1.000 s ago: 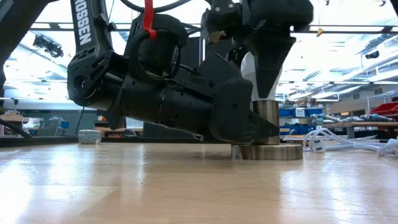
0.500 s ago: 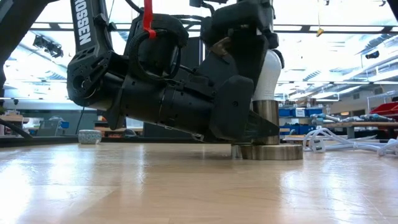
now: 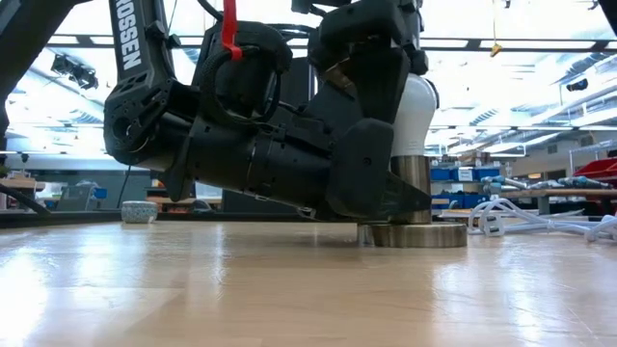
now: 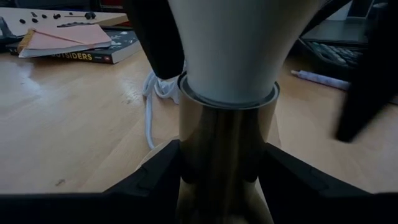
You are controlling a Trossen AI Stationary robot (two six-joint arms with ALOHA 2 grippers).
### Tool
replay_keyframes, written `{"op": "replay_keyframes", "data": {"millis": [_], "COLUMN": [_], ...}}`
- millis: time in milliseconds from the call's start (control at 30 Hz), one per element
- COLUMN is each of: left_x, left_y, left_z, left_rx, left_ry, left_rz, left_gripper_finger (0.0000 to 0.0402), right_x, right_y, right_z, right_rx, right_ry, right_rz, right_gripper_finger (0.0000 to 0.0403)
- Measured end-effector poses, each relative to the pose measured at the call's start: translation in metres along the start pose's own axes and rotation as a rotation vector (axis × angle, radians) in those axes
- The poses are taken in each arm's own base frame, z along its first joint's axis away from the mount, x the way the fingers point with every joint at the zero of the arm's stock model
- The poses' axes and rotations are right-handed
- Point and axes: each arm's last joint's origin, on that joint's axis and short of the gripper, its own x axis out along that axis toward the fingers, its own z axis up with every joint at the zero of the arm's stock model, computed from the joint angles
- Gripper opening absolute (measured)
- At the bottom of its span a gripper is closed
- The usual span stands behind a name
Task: Screw lightbulb
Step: Insert the white lightbulb into the golden lamp
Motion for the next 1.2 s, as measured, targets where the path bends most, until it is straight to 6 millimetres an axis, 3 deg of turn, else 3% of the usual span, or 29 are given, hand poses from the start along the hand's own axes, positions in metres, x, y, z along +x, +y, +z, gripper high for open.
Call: {"op": "replay_keyframes", "data": {"millis": [267, 533, 867, 1200], "left_x": [0.001, 0.0, 0.0, 0.0], "left_y": [0.001, 0.001, 0.0, 0.0], "left_z": [0.0, 0.0, -0.001, -0.001], "left_rx": [-0.001, 0.0, 0.002, 0.003], "left_ry": [0.001, 0.007, 0.01, 0.011], "left_rz": [0.003, 0.002, -0.004, -0.005], "left_gripper_finger": [0.0193, 0.0193, 0.0193, 0.0193], "right_x": [-0.019, -0.046, -0.05, -0.041], "right_y": [0.0, 0.004, 0.019, 0.023], "right_z": [0.001, -0.001, -0.02, -0.027], "right_rx": [-0.115, -0.222, -0.832, -1.224], "right_ry": [-0.025, -0.06, -0.018, 0.037], "right_rz": [-0.023, -0.076, -0.188, -0.196], "right_gripper_finger": [0.0358, 0.0363, 0.036, 0.0357]}}
